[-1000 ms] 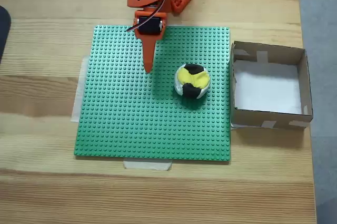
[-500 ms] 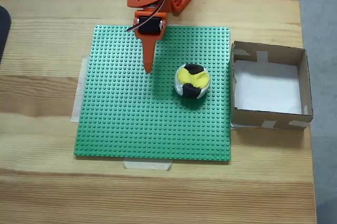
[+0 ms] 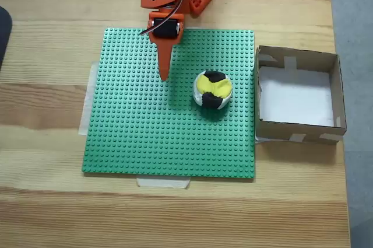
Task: Pick the ball and put it in the box.
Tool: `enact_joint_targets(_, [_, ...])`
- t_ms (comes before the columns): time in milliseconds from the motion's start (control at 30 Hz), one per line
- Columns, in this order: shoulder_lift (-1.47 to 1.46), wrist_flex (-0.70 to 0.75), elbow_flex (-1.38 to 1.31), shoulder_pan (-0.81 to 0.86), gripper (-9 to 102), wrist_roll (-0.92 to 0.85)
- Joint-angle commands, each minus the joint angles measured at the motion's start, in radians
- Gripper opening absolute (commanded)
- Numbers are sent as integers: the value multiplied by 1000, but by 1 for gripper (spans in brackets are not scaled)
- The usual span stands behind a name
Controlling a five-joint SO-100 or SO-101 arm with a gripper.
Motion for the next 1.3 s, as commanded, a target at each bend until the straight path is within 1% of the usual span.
enact_joint_targets(0, [8, -17, 43, 6, -1, 6])
enact_joint_targets(600, [-8, -34, 25, 6, -1, 9])
enact_joint_targets(767, [-25, 6, -66, -12, -1, 43])
enact_joint_targets(1067, [-201, 29, -282, -25, -1, 87])
enact_joint_targets(1267, [-334, 112, -465, -28, -1, 94])
